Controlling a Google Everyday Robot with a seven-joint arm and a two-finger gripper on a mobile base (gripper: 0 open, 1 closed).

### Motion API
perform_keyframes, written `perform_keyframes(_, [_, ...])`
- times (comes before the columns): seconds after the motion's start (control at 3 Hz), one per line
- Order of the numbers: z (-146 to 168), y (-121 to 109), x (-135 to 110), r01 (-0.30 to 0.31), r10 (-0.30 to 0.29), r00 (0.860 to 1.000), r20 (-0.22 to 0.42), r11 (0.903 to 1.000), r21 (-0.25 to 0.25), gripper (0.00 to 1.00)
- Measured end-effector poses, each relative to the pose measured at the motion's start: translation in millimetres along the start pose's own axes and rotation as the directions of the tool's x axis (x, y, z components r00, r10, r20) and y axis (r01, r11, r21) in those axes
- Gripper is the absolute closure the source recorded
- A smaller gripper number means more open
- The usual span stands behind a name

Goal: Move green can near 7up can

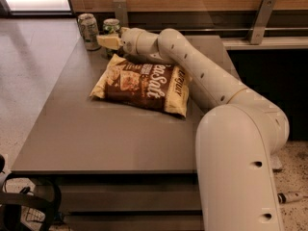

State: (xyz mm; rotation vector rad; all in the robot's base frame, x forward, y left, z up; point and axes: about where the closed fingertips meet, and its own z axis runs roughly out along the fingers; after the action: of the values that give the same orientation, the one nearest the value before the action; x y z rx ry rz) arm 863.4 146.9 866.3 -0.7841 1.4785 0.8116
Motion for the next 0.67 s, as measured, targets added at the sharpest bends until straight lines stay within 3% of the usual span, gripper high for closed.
perform_keyframes(0.33, [2.1, 1.5, -1.3, 0.004, -0.004, 1.000, 0.007, 1.0000, -0.004, 0.85])
perform_keyframes(0.67, [2.1, 1.6, -2.8, 0.004, -0.004, 1.000, 0.007, 1.0000, -0.004, 0.62])
